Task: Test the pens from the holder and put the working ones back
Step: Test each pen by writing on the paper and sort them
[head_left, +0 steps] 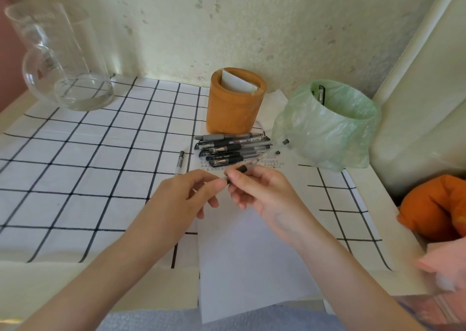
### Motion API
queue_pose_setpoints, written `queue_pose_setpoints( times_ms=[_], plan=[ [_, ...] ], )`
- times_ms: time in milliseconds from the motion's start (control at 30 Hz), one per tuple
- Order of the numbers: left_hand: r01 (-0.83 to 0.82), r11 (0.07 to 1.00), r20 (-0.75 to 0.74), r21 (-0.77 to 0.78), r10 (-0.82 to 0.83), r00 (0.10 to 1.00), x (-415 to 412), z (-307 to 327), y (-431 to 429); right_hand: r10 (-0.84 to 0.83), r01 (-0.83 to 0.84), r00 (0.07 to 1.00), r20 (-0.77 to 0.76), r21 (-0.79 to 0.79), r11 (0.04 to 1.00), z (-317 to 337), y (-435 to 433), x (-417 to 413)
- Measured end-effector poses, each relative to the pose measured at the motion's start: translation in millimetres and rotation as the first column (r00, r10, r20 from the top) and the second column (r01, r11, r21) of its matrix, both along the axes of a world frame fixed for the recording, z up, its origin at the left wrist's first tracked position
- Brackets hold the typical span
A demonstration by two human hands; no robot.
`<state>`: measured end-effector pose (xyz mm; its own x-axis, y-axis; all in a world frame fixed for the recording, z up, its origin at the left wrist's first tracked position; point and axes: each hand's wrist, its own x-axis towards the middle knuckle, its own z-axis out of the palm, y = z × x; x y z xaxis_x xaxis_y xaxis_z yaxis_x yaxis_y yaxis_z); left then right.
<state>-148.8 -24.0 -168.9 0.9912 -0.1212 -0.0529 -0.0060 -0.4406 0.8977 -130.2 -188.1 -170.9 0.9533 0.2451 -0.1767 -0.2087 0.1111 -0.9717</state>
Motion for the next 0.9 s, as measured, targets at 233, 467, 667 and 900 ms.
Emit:
queue_pose_setpoints(
  times_ms=[233, 467, 667, 900],
  plan=[
    [-0.339, 0.735, 0.298, 0.588, 0.193, 0.935, -0.2, 1.6, 20.2, -0.052, 0.076, 0.98, -0.19, 0.122, 0.99, 8.2, 11.2, 14.1],
    [-0.179, 0.539, 0.102, 0.823, 0.171, 0.98, 1.1, -8.7, 24.7, -0.092, 0.177, 0.952, -0.291, 0.283, 0.943, 8.5, 22.6, 30.3],
    [-0.175, 0.551, 0.083, 0.816, 0.188, 0.979, 3.8, -11.9, 25.9, -0.167, 0.204, 0.963, -0.21, 0.166, 0.965, 2.8, 15.1, 38.9],
    [-0.241, 0.553, 0.178, 0.797, 0.167, 0.97, 1.2, -2.9, 25.3, -0.251, 0.267, 0.964, 0.092, -0.317, 0.91, -11.6, 8.1, 42.1]
  ],
)
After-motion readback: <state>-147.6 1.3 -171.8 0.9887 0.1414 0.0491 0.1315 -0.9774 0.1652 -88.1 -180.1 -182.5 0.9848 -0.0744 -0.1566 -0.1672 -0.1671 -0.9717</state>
